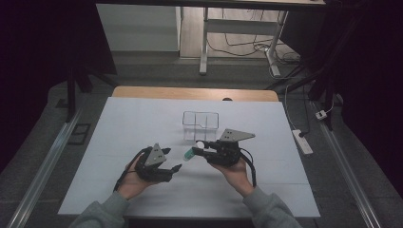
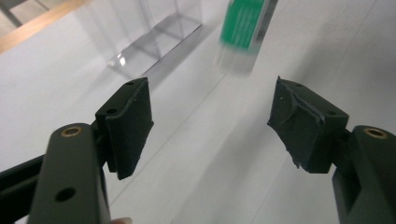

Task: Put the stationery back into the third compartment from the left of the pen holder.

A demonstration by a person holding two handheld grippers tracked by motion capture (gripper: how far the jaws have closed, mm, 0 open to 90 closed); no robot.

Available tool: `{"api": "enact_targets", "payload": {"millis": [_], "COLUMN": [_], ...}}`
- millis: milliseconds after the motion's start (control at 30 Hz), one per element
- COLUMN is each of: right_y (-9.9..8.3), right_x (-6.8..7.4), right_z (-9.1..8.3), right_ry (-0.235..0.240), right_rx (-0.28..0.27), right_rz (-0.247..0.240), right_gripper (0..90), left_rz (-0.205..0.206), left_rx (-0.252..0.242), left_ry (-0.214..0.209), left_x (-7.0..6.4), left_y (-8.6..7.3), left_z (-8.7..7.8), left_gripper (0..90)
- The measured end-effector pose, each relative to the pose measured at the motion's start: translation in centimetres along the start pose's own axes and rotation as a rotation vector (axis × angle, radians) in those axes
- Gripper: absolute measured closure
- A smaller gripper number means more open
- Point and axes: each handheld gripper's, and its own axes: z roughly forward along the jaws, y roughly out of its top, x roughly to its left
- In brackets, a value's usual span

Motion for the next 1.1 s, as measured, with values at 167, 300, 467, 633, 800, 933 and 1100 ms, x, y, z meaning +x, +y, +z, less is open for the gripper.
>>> {"api": "enact_targets", "payload": {"millis": [167, 300, 467, 633, 800, 933, 1100], "right_y": [0.3, 0.5, 0.9, 1.5, 2.0, 2.3, 2.7], "right_x": [-0.3, -0.4, -0.4, -0.5, -0.7, -0.9, -1.4], "right_z": [-0.5, -0.8, -1.3, -2.0, -2.6, -2.9, -2.9], "right_ry": [-0.02, -0.036, -0.057, -0.082, -0.12, -0.143, -0.193], "right_rx": [-0.016, -0.021, -0.029, -0.048, -0.071, -0.081, -0.078], "right_rz": [0.004, -0.007, -0.033, -0.045, -0.064, -0.072, -0.087], "right_gripper": [63.5, 63.5, 63.5, 63.5, 63.5, 63.5, 63.5], "left_rz": [-0.042, -0.071, -0.108, -0.123, -0.136, -0.149, -0.152], "left_rx": [0.016, 0.014, 0.008, 0.021, 0.024, 0.027, 0.035], "left_ry": [0.033, 0.059, 0.076, 0.086, 0.093, 0.093, 0.092], "left_x": [1.2, 2.2, 3.0, 3.3, 3.5, 3.9, 4.0], "left_y": [-1.6, -2.6, -3.6, -4.5, -5.2, -5.4, -5.4], "left_z": [-1.3, -2.2, -3.1, -3.5, -3.8, -3.7, -3.5], "left_gripper": [29.7, 29.8, 29.7, 29.7, 29.6, 29.5, 29.2]}}
